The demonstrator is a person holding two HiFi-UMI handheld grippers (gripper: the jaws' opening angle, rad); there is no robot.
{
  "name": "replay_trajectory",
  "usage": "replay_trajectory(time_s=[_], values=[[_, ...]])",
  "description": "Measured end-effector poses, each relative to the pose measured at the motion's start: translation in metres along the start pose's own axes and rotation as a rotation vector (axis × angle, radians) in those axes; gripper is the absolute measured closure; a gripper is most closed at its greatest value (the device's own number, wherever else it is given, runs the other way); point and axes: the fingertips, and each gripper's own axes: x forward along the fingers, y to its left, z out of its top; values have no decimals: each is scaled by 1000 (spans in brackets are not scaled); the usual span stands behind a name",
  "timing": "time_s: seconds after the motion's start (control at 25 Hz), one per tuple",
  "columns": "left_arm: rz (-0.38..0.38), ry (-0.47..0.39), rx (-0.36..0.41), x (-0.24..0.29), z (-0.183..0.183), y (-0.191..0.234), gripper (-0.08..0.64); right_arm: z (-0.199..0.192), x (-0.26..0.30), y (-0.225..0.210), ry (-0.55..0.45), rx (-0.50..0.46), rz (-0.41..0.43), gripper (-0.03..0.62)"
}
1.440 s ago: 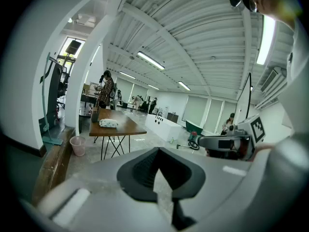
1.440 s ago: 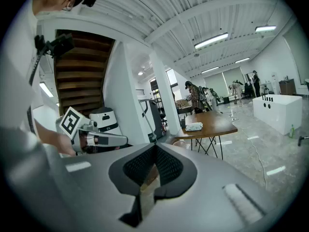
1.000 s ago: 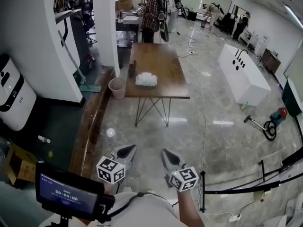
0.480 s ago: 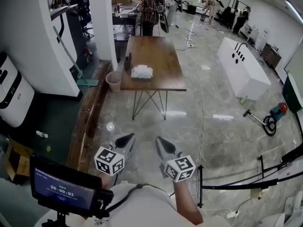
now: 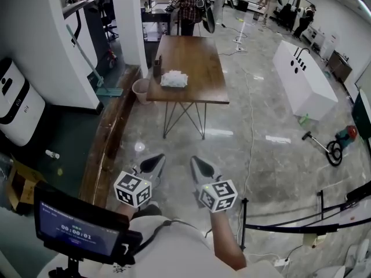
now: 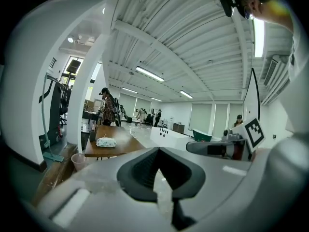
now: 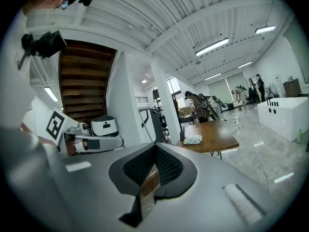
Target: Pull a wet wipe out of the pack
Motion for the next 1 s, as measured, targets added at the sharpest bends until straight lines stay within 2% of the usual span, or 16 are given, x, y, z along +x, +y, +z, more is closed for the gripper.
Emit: replay_trajectory(time_s=[0.36,0.68,1.0], values=[[-12,5,-23,47,4,50,560,-3,52,-31,30,3,-18,584],[-44,18,-63,54,3,27,560,10,25,-41,35,26,-52,584],[-113,7,-92,117,34,126,560,30,132,-65,65,4,-96,584]])
